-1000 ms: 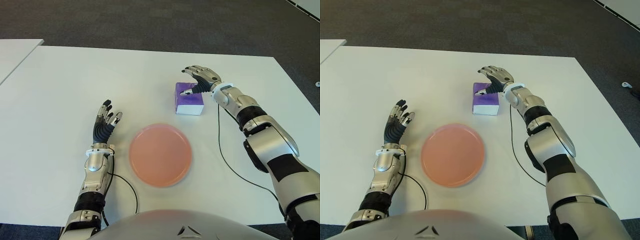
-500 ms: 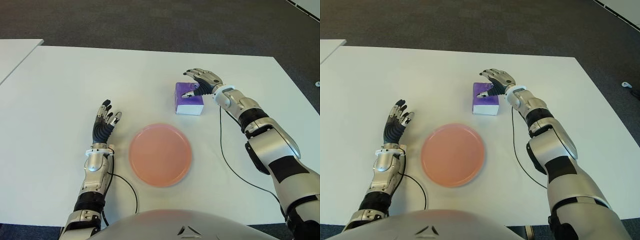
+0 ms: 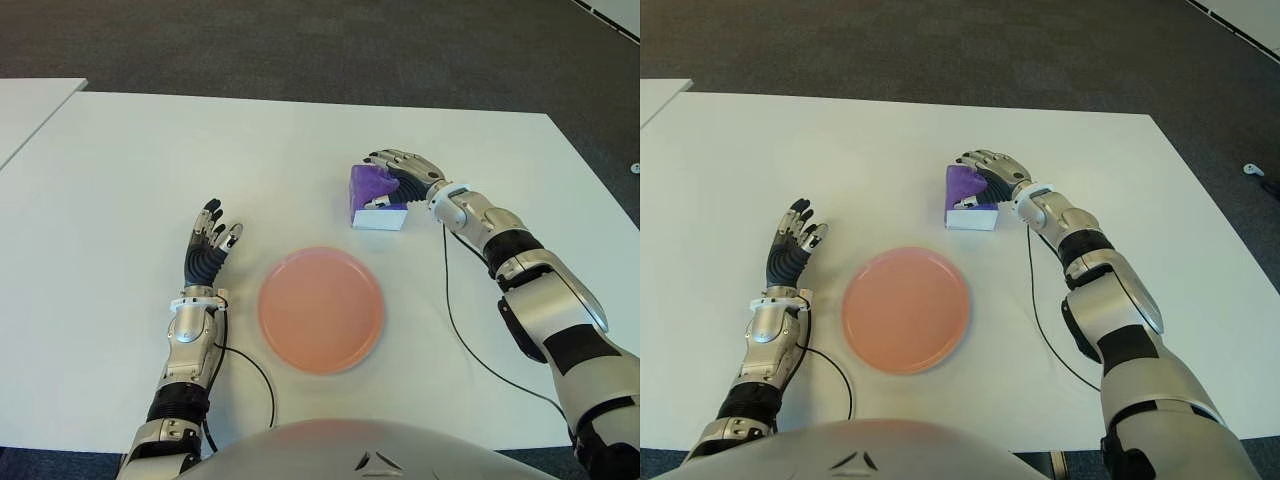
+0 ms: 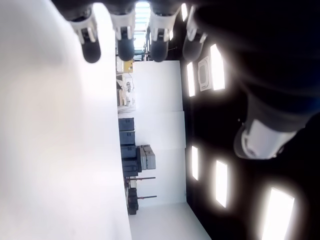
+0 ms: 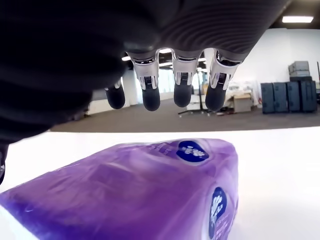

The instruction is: Put the tissue paper into the plate.

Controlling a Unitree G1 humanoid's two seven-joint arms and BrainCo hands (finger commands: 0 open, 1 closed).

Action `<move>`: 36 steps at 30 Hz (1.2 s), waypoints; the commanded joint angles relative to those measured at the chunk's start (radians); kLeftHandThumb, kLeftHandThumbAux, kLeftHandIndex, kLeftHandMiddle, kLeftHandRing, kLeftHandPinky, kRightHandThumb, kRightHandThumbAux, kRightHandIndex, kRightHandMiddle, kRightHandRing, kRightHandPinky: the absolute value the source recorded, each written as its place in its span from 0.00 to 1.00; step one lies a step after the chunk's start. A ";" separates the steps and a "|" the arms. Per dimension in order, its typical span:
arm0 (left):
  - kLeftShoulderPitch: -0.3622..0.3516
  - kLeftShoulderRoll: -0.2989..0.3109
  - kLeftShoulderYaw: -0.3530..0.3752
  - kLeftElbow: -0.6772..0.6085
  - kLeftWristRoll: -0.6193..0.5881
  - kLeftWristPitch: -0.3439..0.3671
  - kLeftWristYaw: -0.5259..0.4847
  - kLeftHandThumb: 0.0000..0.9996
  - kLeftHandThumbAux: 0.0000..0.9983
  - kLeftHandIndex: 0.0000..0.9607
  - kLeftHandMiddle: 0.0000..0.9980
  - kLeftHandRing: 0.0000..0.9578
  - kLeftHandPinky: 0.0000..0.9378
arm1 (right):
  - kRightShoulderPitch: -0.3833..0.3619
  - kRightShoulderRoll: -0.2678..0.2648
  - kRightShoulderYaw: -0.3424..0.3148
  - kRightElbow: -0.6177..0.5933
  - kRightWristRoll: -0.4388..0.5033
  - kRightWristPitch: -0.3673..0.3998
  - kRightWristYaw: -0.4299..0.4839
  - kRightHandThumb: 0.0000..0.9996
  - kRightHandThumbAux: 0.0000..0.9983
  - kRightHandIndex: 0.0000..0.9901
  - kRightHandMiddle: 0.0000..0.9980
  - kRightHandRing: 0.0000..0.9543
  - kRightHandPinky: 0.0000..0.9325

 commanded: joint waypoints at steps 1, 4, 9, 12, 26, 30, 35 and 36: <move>0.033 0.004 -0.001 0.037 0.003 0.038 -0.007 0.00 0.57 0.00 0.00 0.00 0.00 | 0.049 -0.017 0.000 -0.033 0.006 -0.029 0.019 0.23 0.36 0.00 0.00 0.00 0.00; 0.033 0.005 -0.002 0.037 0.000 0.040 -0.010 0.00 0.56 0.00 0.00 0.00 0.00 | 0.060 -0.023 0.002 -0.051 0.002 -0.037 0.025 0.23 0.36 0.00 0.00 0.00 0.00; 0.031 0.007 -0.003 0.040 -0.005 0.039 -0.014 0.00 0.56 0.00 0.00 0.00 0.00 | 0.071 -0.032 0.007 -0.075 -0.006 -0.049 0.036 0.23 0.36 0.00 0.00 0.00 0.00; 0.028 0.007 -0.001 0.045 -0.006 0.037 -0.013 0.00 0.56 0.00 0.00 0.00 0.00 | 0.082 -0.039 0.009 -0.097 -0.007 -0.062 0.051 0.23 0.37 0.00 0.00 0.00 0.00; 0.018 0.005 0.000 0.068 -0.009 0.010 -0.017 0.00 0.57 0.00 0.00 0.00 0.00 | 0.107 -0.058 0.024 -0.136 -0.020 -0.093 0.093 0.20 0.38 0.00 0.00 0.00 0.00; 0.014 0.007 0.000 0.077 -0.011 0.001 -0.020 0.00 0.56 0.00 0.00 0.00 0.00 | 0.109 -0.057 0.026 -0.135 -0.023 -0.090 0.100 0.20 0.39 0.00 0.00 0.00 0.00; 0.009 0.009 0.000 0.087 -0.007 -0.004 -0.019 0.00 0.55 0.00 0.00 0.00 0.00 | 0.105 -0.049 0.034 -0.118 -0.032 -0.080 0.102 0.19 0.40 0.00 0.00 0.00 0.00; 0.008 0.009 0.000 0.088 -0.007 -0.005 -0.018 0.00 0.55 0.00 0.00 0.00 0.00 | 0.105 -0.047 0.034 -0.114 -0.033 -0.079 0.102 0.19 0.40 0.00 0.00 0.00 0.00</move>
